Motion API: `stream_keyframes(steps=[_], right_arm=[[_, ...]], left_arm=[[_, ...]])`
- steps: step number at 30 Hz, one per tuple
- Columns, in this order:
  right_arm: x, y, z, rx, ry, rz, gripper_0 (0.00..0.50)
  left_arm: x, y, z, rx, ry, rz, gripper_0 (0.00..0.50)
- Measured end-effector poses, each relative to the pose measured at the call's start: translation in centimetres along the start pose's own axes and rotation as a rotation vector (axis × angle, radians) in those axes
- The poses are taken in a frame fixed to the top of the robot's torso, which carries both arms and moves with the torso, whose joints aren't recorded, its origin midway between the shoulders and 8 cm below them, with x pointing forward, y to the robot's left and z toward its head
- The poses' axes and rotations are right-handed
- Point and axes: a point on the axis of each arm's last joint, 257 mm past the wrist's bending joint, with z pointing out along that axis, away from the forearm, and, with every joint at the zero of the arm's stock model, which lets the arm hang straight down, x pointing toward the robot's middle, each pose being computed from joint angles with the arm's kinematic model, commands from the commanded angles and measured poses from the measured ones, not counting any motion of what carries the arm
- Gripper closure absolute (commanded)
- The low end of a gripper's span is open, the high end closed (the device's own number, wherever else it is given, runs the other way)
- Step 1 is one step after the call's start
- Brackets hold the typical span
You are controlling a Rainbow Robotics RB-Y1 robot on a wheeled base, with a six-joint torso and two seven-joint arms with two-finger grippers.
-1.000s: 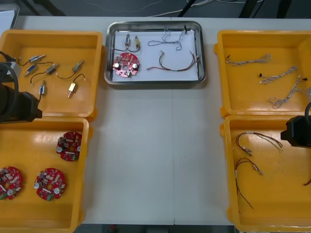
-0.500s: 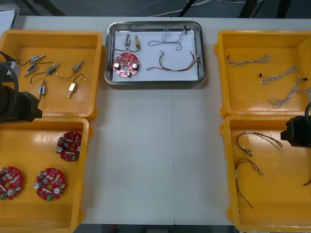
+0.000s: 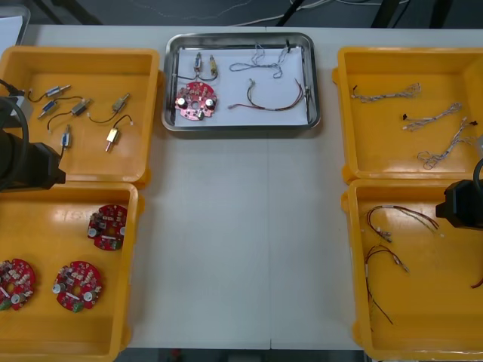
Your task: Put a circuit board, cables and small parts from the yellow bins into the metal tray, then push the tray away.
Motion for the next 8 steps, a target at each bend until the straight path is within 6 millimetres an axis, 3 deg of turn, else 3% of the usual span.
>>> stream_keyframes(steps=[8], right_arm=[[0.00,0.00,0.00,0.000,0.000,0.000,0.000]], left_arm=[[0.00,0.00,0.00,0.000,0.000,0.000,0.000]])
